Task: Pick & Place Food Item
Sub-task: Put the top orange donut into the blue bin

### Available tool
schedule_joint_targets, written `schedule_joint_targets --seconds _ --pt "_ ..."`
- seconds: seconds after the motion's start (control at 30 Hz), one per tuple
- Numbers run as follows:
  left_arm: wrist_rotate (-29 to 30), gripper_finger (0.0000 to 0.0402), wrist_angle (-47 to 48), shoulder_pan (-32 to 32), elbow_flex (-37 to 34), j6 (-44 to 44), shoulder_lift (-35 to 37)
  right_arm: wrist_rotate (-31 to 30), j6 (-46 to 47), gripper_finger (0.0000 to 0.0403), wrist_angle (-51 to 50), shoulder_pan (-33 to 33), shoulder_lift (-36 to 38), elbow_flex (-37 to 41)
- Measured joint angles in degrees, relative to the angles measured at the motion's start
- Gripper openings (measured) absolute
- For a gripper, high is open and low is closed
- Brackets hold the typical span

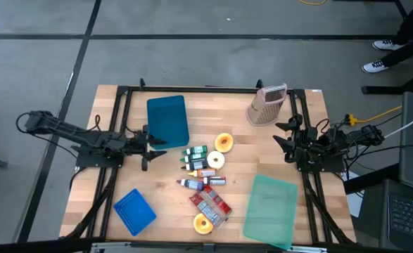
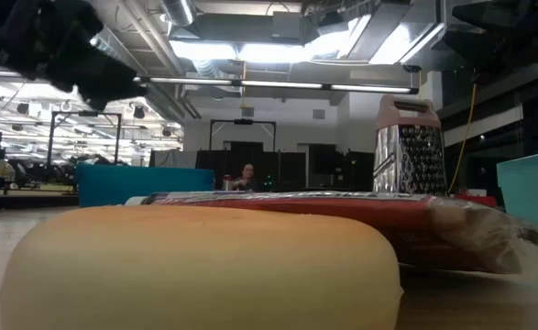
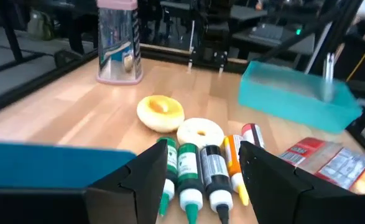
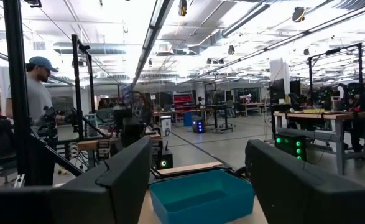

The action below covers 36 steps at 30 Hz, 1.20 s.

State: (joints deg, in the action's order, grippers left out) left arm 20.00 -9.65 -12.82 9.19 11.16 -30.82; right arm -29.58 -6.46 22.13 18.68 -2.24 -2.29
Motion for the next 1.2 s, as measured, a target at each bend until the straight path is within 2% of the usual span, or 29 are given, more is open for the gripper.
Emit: schedule_joint_targets --seconds 0.3,0.57,0.67,0.83,1.0,1.2 --pt "-0.71 0.0194 0.45 1.53 14.39 -8.05 -21.37 0.02 0.13 0.0254 -0.02 0.0 0.0 -0.02" --pt "-11.68 0.0194 1.49 4.58 25.66 -8.3 -40.7 0.05 0.26 0.0254 -0.47 0.0 0.0 -0.01" --pt "-14.08 0.0194 5.09 4.13 31.0 -9.14 -47.25 0.04 0.28 0.0254 -1.17 0.02 0.0 -0.01" --pt "-13.74 0.0194 12.84 6.41 40.35 -13.27 -56.45 0.04 0.78 0.0254 -1.75 0.0 0.0 -0.02" --pt "-13.96 0.0194 13.35 11.06 46.47 -19.68 -63.76 0.04 1.31 0.0254 -1.98 0.0 0.0 0.0" --pt "-19.45 0.0194 15.2 15.72 54.02 -25.27 -70.76 0.04 1.31 0.0254 -2.23 0.01 0.0 -0.01"
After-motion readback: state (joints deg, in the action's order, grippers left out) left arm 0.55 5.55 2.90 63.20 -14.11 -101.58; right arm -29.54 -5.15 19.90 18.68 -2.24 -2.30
